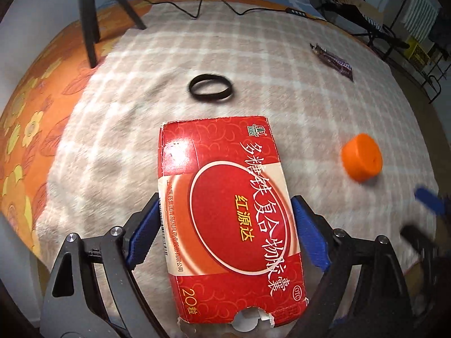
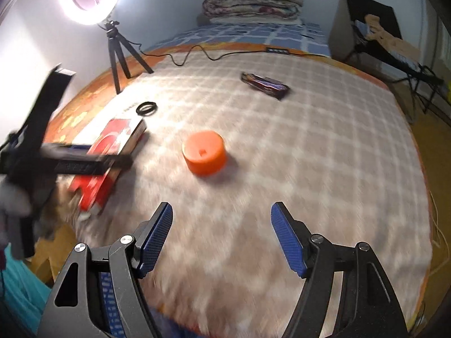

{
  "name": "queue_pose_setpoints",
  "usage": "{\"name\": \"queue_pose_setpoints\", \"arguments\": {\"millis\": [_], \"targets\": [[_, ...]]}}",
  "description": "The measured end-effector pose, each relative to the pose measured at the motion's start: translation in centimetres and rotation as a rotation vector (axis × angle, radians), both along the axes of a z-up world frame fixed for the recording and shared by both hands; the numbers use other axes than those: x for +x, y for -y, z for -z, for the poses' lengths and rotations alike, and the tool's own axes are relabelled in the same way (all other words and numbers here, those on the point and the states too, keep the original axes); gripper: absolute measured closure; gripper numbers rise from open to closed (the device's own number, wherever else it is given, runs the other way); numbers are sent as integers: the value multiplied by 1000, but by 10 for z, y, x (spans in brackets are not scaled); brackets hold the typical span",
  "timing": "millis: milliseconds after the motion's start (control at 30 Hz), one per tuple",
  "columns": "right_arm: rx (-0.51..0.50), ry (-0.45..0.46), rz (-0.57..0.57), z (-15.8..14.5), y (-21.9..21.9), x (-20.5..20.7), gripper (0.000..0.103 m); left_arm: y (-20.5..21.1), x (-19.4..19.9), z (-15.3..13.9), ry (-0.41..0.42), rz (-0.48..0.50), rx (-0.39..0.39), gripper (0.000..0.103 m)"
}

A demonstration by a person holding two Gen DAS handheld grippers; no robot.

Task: Collect trash
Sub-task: 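Grasp the red medicine box with the left tool while the right tool grasps the orange cap, then carry the box and cap over the blue basket and open both tools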

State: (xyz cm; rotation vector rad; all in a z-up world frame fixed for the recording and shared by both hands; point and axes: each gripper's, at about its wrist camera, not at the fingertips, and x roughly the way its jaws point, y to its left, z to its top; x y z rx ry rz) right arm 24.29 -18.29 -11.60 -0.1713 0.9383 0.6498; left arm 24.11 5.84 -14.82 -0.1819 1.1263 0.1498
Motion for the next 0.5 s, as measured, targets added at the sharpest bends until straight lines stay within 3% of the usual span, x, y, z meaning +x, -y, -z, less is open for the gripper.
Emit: {"name": "queue_pose_setpoints", "arguments": {"millis": [167, 267, 500], "targets": [[-44, 26, -21, 9, -35, 15, 33, -9, -14, 0, 8, 8, 21, 13], [-64, 15, -29, 16, -50, 23, 48, -10, -18, 1, 12, 16, 24, 13], [-79, 1, -4, 22, -54, 33, 59, -13, -23, 0, 16, 15, 16, 13]]}}
